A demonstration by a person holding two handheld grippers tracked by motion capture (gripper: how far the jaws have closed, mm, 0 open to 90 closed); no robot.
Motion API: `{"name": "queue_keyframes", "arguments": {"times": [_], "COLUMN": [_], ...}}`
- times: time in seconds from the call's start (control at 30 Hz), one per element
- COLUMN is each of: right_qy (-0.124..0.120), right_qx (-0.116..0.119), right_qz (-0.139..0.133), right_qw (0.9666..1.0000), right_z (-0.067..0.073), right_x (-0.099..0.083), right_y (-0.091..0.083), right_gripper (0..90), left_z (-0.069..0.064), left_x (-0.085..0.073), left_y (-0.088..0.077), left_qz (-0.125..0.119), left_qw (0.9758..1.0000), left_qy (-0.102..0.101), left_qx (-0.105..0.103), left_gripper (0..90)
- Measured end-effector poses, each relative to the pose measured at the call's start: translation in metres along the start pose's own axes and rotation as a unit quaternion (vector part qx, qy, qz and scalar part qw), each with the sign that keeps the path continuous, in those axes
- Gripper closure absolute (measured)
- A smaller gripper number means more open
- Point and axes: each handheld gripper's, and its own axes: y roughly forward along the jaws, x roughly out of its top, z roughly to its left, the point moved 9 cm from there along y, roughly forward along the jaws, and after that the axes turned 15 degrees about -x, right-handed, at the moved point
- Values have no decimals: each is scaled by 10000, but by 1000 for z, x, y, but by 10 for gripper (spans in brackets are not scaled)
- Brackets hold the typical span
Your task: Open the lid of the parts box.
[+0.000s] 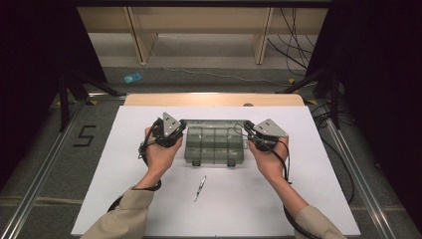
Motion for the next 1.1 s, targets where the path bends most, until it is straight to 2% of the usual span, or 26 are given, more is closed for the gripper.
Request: {"name": "queue_keyframes", "arguments": {"times": [0.1, 0.13, 0.17, 0.2, 0.23, 0.27, 0.33, 0.37, 0.5, 0.53, 0.87, 0.93, 0.97, 1.03, 1.1], "right_qy": [-8, -20, 72, 6, 63, 58, 122, 47, 129, 78, 133, 108, 156, 172, 183], "right_qx": [-29, -25, -4, -53, -3, -59, -26, -70, -64, -117, -86, -156, -98, -84, -67], "right_qz": [-17, -8, 68, -3, 48, 13, 75, 6, 93, 23, 141, 88, 177, 179, 208], "right_qw": [10000, 10000, 10000, 10000, 10000, 10000, 9999, 10000, 9999, 9999, 9998, 9998, 9997, 9997, 9996], "right_z": [-1, -2, 0, -2, -1, -2, -1, -3, -2, -4, -4, -6, -5, -5, -5], "right_x": [2, 2, 2, 3, 3, 4, 4, 6, 6, 7, 11, 13, 13, 13, 14], "right_y": [2, 3, 3, 4, 4, 6, 6, 7, 9, 10, 15, 18, 17, 18, 20], "right_gripper": [844, 845, 845, 846, 846, 846, 847, 848, 849, 849, 852, 853, 853, 853, 854], "left_z": [2, 2, 4, 4, 4, 5, 4, 5, 8, 8, 12, 13, 13, 14, 14], "left_x": [1, 2, 1, 2, 2, 3, 4, 4, 6, 6, 9, 10, 10, 11, 11], "left_y": [0, 1, 1, 1, 1, 2, 3, 3, 4, 4, 8, 8, 9, 8, 10], "left_qz": [28, 10, 53, 28, 46, 22, -40, -14, 13, 13, -26, -17, 0, 34, -8], "left_qw": [10000, 10000, 10000, 9999, 9999, 9998, 9993, 9993, 9994, 9994, 9988, 9989, 9988, 9989, 9984], "left_qy": [-74, -62, -60, -90, -150, -198, -349, -350, -341, -341, -491, -473, -497, -467, -559], "left_qx": [35, -20, -36, -41, 1, -15, -91, -101, -36, -36, -43, 31, -13, 28, -14], "left_gripper": [836, 836, 836, 837, 837, 837, 837, 837, 840, 841, 846, 848, 849, 849, 850]}}
